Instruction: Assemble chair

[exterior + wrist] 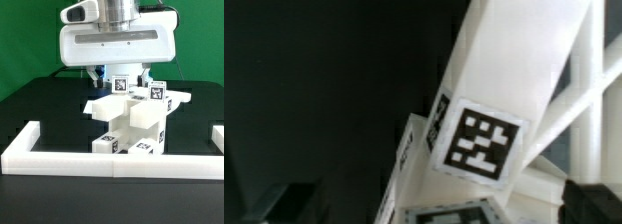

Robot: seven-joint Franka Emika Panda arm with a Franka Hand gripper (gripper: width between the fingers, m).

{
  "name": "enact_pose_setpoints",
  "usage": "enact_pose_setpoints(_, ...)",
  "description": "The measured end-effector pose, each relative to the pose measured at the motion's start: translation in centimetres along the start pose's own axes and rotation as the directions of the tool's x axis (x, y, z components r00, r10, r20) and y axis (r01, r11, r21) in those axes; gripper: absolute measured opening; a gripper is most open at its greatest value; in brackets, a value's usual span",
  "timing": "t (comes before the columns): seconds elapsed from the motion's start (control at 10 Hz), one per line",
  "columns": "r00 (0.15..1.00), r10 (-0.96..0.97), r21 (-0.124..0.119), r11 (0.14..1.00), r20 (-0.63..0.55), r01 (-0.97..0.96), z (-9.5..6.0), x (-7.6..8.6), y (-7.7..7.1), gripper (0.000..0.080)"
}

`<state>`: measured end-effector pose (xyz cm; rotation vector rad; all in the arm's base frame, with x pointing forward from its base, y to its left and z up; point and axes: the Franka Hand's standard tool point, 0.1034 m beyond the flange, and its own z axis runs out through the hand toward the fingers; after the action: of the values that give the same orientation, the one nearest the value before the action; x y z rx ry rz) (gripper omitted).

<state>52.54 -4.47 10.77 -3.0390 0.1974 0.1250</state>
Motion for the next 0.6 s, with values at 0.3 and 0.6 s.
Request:
enact_pose_setpoints(0.3, 1.000, -0.001, 0.005, 1.000, -0.006, 0.001, -0.4, 0.0, -0.1, 0.0648)
enact_pose_setpoints(0.6, 0.998, -0.014, 0.010, 1.000, -0.062, 0.014, -1.8, 0.2, -0.5, 0.0648)
